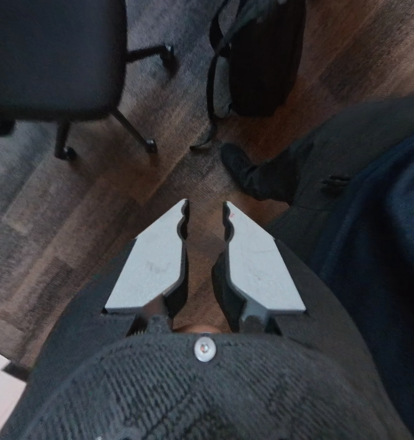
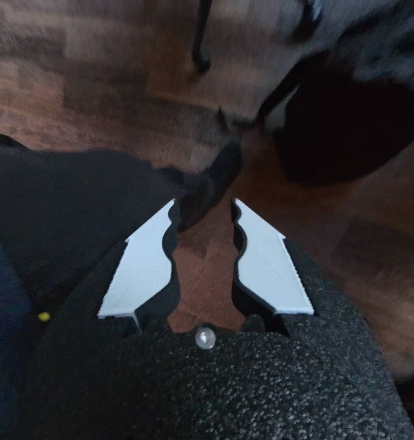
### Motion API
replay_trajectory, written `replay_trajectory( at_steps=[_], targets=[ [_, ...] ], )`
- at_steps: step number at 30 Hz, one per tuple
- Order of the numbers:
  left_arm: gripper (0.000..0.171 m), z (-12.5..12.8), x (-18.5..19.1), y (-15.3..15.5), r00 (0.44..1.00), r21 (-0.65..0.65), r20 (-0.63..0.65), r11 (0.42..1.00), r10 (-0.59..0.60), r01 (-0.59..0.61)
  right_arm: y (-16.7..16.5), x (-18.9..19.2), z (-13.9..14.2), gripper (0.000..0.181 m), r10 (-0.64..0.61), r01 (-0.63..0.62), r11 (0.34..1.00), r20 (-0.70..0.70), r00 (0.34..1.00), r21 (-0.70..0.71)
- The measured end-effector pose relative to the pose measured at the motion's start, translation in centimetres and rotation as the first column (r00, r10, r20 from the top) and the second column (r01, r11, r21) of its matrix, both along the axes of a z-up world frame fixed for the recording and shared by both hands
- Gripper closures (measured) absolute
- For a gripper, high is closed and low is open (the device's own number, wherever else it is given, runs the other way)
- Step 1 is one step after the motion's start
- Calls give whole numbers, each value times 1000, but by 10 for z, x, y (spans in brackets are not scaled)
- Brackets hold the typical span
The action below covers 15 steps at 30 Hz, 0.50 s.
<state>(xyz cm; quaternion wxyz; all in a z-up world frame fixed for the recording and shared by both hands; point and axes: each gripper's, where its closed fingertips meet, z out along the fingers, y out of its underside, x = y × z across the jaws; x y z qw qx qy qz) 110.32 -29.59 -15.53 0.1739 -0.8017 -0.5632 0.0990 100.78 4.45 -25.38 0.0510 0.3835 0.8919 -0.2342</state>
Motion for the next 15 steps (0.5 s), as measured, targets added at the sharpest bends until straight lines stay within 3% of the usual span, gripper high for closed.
replay_trajectory(
  at_steps=[4,7,10,15],
  targets=[
    [144,21,-109,-26,995,-28,-74,998,-62,60,-54,-136,61,140,-4,-3,999,-175,985,-40],
    [138,18,-179,-39,989,-20,-96,993,-116,115,-78,-213,88,141,-87,70,994,-235,968,-79],
    [134,16,-251,-45,967,3,-150,978,-205,208,-86,-263,101,140,-203,180,977,-247,948,-112],
    [108,26,-396,-48,873,-35,-322,926,-366,376,-77,-312,110,137,-396,378,918,-241,886,-118]
  ],
)
